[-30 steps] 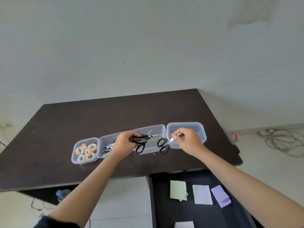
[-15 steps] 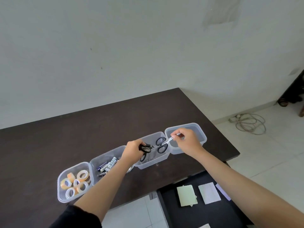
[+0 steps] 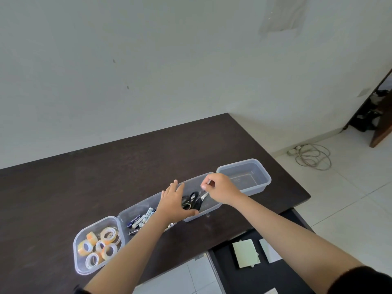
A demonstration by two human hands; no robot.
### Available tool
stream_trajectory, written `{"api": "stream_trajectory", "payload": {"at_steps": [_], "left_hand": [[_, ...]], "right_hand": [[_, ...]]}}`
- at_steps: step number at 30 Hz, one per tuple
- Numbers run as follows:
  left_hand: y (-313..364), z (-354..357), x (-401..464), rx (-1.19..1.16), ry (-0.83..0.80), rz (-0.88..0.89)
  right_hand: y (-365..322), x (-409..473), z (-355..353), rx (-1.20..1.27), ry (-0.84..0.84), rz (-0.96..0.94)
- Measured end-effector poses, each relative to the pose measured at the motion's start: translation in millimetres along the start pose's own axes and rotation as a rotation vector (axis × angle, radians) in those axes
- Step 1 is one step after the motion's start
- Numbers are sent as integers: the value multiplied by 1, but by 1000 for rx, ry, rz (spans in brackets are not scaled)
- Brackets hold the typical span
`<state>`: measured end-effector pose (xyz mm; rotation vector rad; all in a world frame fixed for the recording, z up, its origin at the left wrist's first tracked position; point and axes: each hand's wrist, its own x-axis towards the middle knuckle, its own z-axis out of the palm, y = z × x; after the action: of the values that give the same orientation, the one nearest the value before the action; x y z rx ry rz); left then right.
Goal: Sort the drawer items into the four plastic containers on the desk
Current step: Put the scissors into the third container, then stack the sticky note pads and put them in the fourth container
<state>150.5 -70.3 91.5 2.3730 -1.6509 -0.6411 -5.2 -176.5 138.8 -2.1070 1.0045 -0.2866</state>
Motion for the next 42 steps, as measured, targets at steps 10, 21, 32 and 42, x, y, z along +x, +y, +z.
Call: {"api": "stream_trajectory", "payload": {"at_steps": [10, 21, 32, 42], "left_hand": [[4, 2, -3, -26, 11, -2], [47, 37, -38, -224, 265, 71], [151, 147, -78, -372, 404, -19], [186, 242, -82, -395, 131, -366]], "right_hand": [[11, 6, 23, -121, -81, 84], [56, -24, -8, -131, 95, -85], [154, -84, -40, -146, -86, -158], [275, -143, -42, -357, -428, -8]]}}
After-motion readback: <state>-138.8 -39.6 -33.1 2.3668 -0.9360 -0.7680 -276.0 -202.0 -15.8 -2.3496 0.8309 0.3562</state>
